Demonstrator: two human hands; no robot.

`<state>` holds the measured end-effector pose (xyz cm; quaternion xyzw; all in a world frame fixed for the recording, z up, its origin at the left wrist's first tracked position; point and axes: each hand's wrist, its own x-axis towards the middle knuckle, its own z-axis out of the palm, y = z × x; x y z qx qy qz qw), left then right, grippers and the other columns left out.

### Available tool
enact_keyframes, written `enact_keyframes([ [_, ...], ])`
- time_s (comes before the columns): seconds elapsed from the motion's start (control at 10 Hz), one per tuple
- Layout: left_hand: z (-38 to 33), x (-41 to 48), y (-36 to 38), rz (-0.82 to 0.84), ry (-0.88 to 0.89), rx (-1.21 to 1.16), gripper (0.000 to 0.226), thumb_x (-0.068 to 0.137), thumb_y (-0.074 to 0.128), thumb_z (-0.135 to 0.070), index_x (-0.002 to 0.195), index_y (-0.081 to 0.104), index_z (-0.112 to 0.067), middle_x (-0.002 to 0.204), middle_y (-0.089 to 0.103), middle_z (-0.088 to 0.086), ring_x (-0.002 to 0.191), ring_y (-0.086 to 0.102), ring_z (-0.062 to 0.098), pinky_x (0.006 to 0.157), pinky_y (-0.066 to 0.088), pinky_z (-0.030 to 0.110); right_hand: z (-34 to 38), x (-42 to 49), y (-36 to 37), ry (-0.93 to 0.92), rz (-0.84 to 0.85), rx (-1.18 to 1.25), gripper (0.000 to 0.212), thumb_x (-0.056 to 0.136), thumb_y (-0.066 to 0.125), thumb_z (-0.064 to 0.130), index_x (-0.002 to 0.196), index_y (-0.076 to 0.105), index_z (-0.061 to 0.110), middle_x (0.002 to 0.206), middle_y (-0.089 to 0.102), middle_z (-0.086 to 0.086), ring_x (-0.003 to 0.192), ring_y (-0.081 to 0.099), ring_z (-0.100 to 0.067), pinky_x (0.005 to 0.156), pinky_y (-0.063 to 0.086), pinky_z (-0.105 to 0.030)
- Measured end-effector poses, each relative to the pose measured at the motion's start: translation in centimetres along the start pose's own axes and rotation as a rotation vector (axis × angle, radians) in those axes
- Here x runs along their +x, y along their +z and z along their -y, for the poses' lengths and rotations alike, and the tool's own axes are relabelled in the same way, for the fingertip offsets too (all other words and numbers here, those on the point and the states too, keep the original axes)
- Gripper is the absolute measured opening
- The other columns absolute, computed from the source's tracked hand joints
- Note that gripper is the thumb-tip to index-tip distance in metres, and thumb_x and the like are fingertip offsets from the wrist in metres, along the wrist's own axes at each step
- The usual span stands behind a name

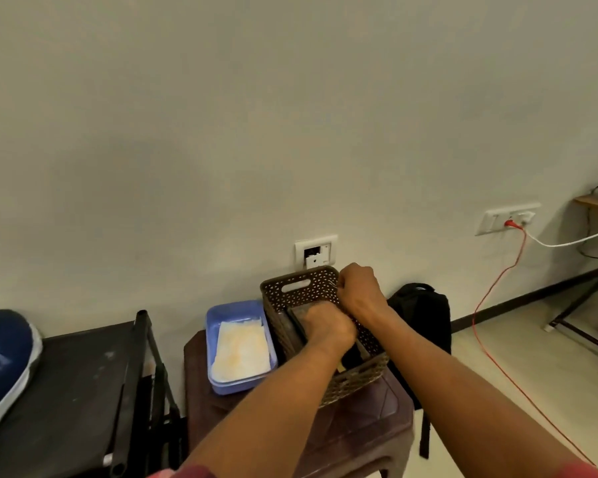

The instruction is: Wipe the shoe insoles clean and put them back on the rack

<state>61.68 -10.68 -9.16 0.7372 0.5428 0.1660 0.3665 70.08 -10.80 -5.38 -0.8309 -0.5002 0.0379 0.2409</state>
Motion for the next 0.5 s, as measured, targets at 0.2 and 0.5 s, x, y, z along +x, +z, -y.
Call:
enact_keyframes([
  [0.2, 1.5, 0.8, 0.7, 0.09, -0.182, -0.151, 0.03, 0.105, 0.042, -0.01, 0.121, 0.065, 0.0, 0.125, 0.069, 0.017, 0.114, 0.067, 0.035, 0.095, 0.057, 0.04, -0.1, 1.3, 4.0, 0.003, 0.068, -0.058, 0.02, 0.094, 0.051, 0.009, 0.081, 0.066, 0.007, 0.092, 0.072, -0.012, 0.073, 0.059, -0.02, 0.067, 0.046, -0.027],
  [0.5, 1.4, 0.1, -2.3, 0.028, -0.13, -0.069, 0.015, 0.088, 0.074, -0.014, 0.078, 0.062, -0.016, 0.104, 0.075, 0.012, 0.093, 0.074, 0.028, 0.079, 0.064, 0.037, 0.5, 0.4, 1.7, -0.025, 0.091, -0.005, 0.012, 0.083, 0.065, 0.011, 0.082, 0.073, 0.002, 0.081, 0.07, -0.011, 0.072, 0.061, -0.02, 0.065, 0.048, -0.027],
])
